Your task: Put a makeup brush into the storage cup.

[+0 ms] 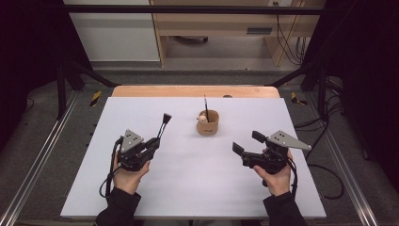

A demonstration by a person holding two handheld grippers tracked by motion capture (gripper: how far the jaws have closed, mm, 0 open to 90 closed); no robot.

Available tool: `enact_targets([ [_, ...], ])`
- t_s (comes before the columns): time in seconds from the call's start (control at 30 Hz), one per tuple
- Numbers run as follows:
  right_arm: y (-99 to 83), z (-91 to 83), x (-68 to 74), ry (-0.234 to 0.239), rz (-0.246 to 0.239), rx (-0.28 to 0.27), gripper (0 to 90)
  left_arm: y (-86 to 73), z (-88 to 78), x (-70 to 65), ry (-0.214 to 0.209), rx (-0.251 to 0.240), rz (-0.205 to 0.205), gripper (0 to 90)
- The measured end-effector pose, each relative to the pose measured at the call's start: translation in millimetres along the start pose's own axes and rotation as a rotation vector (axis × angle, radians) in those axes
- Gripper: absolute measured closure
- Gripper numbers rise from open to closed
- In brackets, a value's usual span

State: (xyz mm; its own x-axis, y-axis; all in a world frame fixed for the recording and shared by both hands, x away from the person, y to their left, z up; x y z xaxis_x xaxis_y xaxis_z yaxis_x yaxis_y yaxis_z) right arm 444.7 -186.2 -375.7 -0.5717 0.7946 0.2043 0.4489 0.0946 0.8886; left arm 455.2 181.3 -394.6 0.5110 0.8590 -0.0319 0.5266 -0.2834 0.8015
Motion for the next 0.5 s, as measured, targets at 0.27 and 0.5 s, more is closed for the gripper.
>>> enact_targets([
  [0.27,7.1,7.4,7.8,0.018,0.012,-0.012,12.1,2.0,1.2,-9.6,-0.016,-0.020,-0.007,79.2],
  [0.5,11.7,15.1,14.2,0.045,0.030,-0.016,12.6,3.9,2.7,-19.9,-0.031,-0.038,-0.016,79.3],
])
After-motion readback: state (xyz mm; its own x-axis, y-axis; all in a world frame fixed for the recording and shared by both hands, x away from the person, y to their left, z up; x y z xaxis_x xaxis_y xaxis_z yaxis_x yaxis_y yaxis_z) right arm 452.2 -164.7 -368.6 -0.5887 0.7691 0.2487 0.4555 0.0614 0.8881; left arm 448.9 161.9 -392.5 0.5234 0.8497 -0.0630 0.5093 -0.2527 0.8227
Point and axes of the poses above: each handheld gripper's, and its own axes: z roughly forward along the jaws, y roughly out of its top, x roughly to its left, the point moved 2 cm from there along z, roughly forward along the jaws, and after that the axes turned 10 degrees about x, right-handed, at the moved point
